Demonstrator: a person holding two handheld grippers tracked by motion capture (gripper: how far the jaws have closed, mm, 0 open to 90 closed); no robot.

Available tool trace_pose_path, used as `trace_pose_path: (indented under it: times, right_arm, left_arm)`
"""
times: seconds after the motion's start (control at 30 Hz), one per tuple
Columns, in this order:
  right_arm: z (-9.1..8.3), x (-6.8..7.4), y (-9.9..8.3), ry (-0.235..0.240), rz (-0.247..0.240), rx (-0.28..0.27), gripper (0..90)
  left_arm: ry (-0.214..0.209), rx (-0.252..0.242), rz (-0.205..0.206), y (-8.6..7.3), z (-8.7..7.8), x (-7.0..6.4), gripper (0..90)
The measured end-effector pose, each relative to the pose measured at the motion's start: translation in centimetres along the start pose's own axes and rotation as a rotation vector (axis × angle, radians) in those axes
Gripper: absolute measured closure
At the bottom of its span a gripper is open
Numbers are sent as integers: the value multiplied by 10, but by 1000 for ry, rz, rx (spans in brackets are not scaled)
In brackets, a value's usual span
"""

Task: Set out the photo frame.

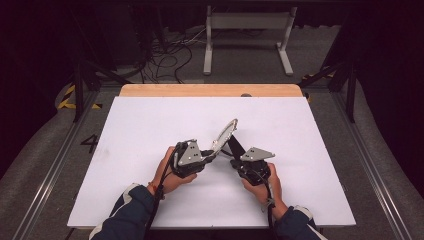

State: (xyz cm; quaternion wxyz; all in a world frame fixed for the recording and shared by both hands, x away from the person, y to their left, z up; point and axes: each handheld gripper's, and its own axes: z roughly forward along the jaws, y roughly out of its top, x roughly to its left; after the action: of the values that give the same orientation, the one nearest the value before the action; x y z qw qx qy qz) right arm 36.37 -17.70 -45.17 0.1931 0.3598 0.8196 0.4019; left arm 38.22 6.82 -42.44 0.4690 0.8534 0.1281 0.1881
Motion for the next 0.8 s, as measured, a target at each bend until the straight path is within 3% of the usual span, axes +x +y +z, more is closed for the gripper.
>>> trace_pose_path:
  times: [0.23,0.5,0.8]
  right_arm:
    - [0,-4,0,-8,8,-2,900]
    - [-2,-7,-1,-13,8,-9,900]
    - [-1,-9,-1,-8,5,-8,900]
  left_arm:
    - [-24,-13,2,3,1,-2,788]
    - [-17,-6,8,3,3,-3,786]
    - [-20,35,-14,-2,11,1,755]
